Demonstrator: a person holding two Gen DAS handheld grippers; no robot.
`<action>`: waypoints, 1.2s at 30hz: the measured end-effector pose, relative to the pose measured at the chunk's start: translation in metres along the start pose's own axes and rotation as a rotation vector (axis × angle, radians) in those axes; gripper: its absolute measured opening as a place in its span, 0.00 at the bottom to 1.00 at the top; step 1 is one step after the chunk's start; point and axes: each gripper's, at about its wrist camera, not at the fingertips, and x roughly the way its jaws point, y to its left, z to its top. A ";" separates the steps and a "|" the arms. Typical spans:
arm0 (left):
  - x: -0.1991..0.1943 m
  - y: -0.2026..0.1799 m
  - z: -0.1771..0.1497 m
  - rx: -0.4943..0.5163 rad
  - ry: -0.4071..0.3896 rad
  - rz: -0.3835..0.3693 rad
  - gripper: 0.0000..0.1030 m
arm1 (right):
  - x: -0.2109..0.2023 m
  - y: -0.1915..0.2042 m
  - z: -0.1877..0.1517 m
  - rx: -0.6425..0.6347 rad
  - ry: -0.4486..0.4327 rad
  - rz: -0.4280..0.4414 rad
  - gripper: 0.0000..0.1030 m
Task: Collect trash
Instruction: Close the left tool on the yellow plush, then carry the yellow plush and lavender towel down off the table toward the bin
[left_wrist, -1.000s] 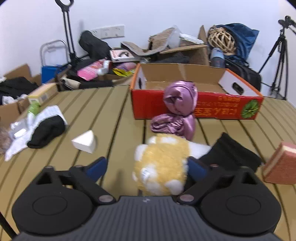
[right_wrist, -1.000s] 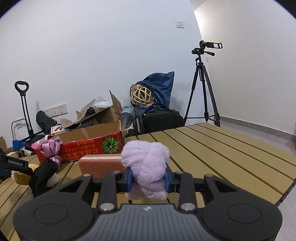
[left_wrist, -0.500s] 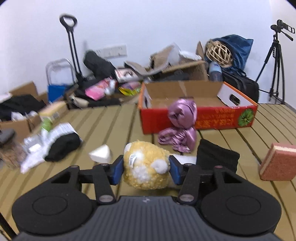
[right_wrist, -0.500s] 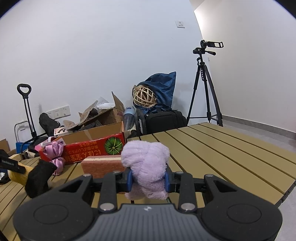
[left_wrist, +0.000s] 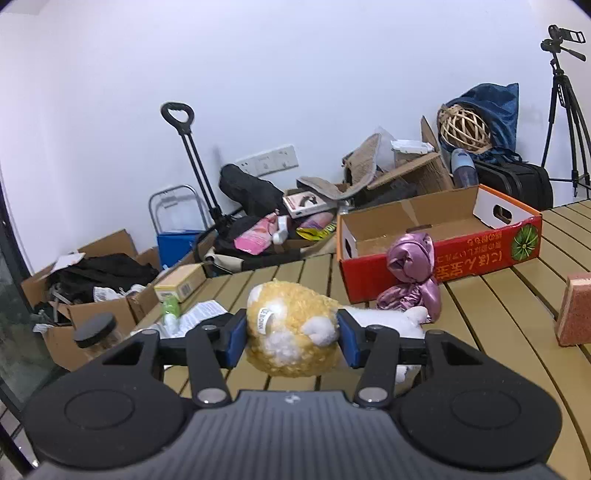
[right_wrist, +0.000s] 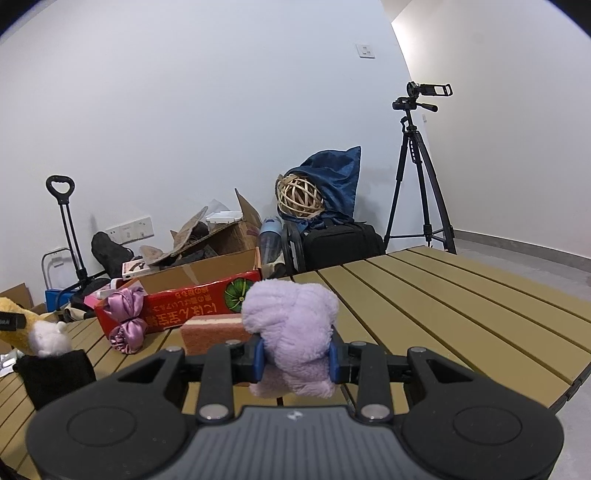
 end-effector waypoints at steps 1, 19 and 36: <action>-0.002 0.001 0.001 -0.001 -0.004 0.004 0.49 | -0.001 -0.001 0.000 0.001 -0.001 0.003 0.30; -0.063 0.014 0.008 -0.087 0.014 -0.095 0.49 | -0.020 0.007 0.000 -0.006 0.003 0.078 0.30; -0.131 0.033 -0.023 -0.131 0.094 -0.199 0.49 | -0.068 0.017 -0.020 -0.008 -0.001 0.140 0.30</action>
